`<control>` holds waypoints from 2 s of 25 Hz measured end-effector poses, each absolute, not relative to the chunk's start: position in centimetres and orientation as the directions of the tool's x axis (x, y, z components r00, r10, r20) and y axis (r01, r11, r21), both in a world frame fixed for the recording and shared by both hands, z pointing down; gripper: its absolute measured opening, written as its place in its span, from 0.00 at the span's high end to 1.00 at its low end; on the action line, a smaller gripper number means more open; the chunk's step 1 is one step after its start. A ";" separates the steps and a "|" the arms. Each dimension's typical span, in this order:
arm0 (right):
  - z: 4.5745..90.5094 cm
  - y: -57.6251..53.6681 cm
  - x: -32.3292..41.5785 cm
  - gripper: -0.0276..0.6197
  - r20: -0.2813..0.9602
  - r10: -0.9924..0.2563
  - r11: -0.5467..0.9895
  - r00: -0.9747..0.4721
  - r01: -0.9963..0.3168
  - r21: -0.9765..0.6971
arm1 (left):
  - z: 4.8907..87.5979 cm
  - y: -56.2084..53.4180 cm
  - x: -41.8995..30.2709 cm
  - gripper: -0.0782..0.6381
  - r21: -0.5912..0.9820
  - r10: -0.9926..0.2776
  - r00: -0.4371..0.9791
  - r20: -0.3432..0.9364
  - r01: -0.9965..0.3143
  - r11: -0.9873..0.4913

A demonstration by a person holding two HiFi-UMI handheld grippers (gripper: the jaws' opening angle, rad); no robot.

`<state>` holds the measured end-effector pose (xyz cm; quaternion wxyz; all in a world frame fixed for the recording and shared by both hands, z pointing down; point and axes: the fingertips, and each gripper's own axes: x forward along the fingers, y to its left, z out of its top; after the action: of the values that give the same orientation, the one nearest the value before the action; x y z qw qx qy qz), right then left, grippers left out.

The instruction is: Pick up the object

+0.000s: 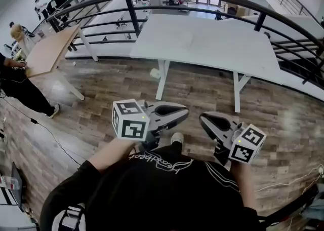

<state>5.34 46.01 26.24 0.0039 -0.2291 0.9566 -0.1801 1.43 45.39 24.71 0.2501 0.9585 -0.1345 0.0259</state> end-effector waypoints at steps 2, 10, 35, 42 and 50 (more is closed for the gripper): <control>26.3 45.8 4.9 0.92 0.076 -0.434 0.830 -0.898 -0.431 -0.353 | 24.8 45.1 1.1 0.88 0.479 -0.250 0.962 0.112 -0.273 -0.834; 27.3 44.2 4.3 0.92 0.103 -0.440 0.825 -0.892 -0.447 -0.345 | 25.6 43.7 0.5 0.88 0.485 -0.258 0.963 0.082 -0.265 -0.833; 28.1 13.9 1.5 0.92 0.124 -0.461 0.780 -0.879 -0.468 -0.416 | 26.9 13.5 -2.3 0.88 0.549 -0.227 0.971 0.068 -0.227 -0.804; 28.0 7.5 0.0 0.92 0.117 -0.471 0.778 -0.875 -0.474 -0.413 | 26.8 6.9 -3.3 0.88 0.555 -0.216 0.975 0.048 -0.206 -0.806; 28.1 4.1 -1.4 0.92 0.113 -0.479 0.775 -0.871 -0.479 -0.412 | 27.6 3.0 -4.7 0.88 0.570 -0.209 0.977 0.051 -0.200 -0.797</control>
<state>-1.36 4.12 28.08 -0.0010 -0.2542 0.9421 -0.2188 -4.68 2.96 27.58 0.2999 0.9478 -0.1077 -0.0071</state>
